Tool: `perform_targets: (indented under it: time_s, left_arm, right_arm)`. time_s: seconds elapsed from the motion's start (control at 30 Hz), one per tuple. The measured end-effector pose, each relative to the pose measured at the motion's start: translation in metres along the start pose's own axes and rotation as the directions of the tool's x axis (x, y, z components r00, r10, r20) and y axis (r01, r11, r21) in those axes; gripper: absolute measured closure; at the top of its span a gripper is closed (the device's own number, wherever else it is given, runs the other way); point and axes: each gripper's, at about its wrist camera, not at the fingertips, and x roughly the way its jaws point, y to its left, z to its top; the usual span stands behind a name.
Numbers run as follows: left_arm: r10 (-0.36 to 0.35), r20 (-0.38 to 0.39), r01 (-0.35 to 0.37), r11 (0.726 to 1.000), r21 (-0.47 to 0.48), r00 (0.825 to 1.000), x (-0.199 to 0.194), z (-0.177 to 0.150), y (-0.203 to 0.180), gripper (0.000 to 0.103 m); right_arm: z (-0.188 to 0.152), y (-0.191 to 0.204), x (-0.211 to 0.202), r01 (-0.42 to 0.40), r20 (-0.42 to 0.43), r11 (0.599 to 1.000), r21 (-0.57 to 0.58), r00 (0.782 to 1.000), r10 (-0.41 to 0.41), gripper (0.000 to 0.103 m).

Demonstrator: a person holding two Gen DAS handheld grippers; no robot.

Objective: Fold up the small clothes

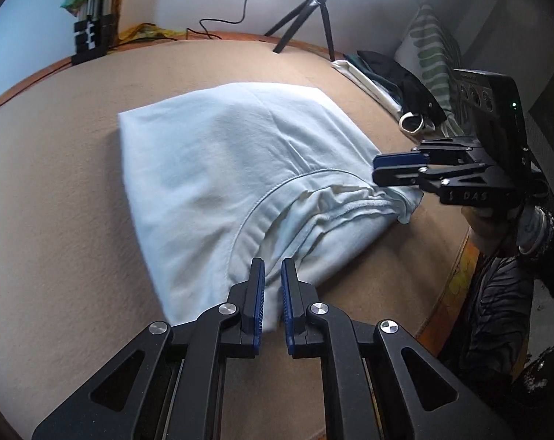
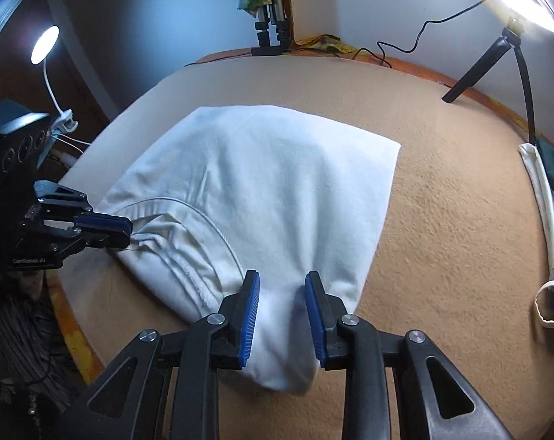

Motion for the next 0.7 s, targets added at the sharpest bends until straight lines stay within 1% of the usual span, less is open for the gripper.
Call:
perform_targets:
  time_s: [0.07, 0.1, 0.13, 0.2, 0.23, 0.3, 0.37, 0.4, 0.43, 0.47, 0.57, 0.63, 0.7]
  left_arm:
    - [-0.001, 0.043, 0.0, 1.0, 0.031, 0.999, -0.01, 0.001, -0.005, 0.095]
    - [-0.004, 0.061, 0.002, 0.999, 0.048, 0.998, -0.012, 0.002, -0.011, 0.095]
    - [-0.012, 0.069, 0.007, 0.998, 0.07, 0.998, -0.011, 0.003, -0.018, 0.095]
    - [-0.023, 0.055, 0.015, 0.991, 0.13, 0.998, -0.005, 0.004, -0.03, 0.094]
    - [-0.008, 0.044, 0.001, 0.987, 0.16, 0.999, 0.0, 0.005, -0.036, 0.089]
    - [0.022, 0.028, -0.027, 0.98, 0.196, 0.999, 0.009, 0.006, -0.043, 0.081]
    - [0.05, 0.008, -0.051, 0.975, 0.215, 0.999, 0.019, 0.006, -0.045, 0.081]
    - [0.061, 0.003, -0.06, 0.973, 0.223, 0.998, 0.021, 0.007, -0.043, 0.081]
    - [0.066, -0.001, -0.064, 0.97, 0.235, 0.998, 0.024, 0.007, -0.044, 0.081]
    - [0.072, -0.005, -0.068, 0.966, 0.248, 0.997, 0.026, 0.006, -0.045, 0.081]
    - [0.107, -0.002, -0.102, 0.959, 0.266, 0.994, 0.028, 0.007, -0.046, 0.081]
    - [0.093, -0.005, -0.089, 0.967, 0.241, 0.996, 0.027, 0.008, -0.042, 0.081]
    - [0.092, -0.007, -0.088, 0.966, 0.243, 0.996, 0.028, 0.009, -0.039, 0.081]
  right_arm:
    - [0.002, -0.003, -0.011, -0.012, 0.031, 1.0, -0.01, 0.999, 0.012, 0.076]
    - [0.006, -0.004, -0.015, -0.019, 0.053, 1.0, -0.012, 0.998, 0.02, 0.073]
    - [0.009, -0.002, -0.019, -0.037, 0.07, 0.999, -0.015, 0.997, 0.038, 0.073]
    - [0.009, 0.01, -0.025, -0.083, 0.08, 0.995, -0.062, 0.993, 0.088, 0.073]
    - [0.007, 0.018, -0.027, -0.095, 0.075, 0.99, -0.103, 0.992, 0.103, 0.072]
    - [0.0, 0.037, -0.027, -0.115, 0.043, 0.977, -0.179, 0.991, 0.125, 0.073]
    - [-0.01, 0.053, -0.021, -0.086, 0.005, 0.962, -0.258, 0.996, 0.09, 0.073]
    - [-0.017, 0.06, -0.016, -0.053, -0.003, 0.955, -0.293, 0.999, 0.054, 0.072]
    - [-0.022, 0.064, -0.011, -0.017, -0.01, 0.948, -0.318, 1.0, 0.014, 0.072]
    - [-0.025, 0.065, -0.008, -0.007, -0.021, 0.944, -0.33, 1.0, 0.0, 0.072]
    - [-0.024, 0.063, -0.002, 0.009, -0.035, 0.94, -0.34, 0.999, -0.022, 0.076]
    - [-0.023, 0.062, -0.001, 0.018, -0.036, 0.938, -0.346, 0.999, -0.033, 0.082]
    - [-0.022, 0.06, -0.001, 0.014, -0.041, 0.936, -0.352, 0.999, -0.031, 0.085]
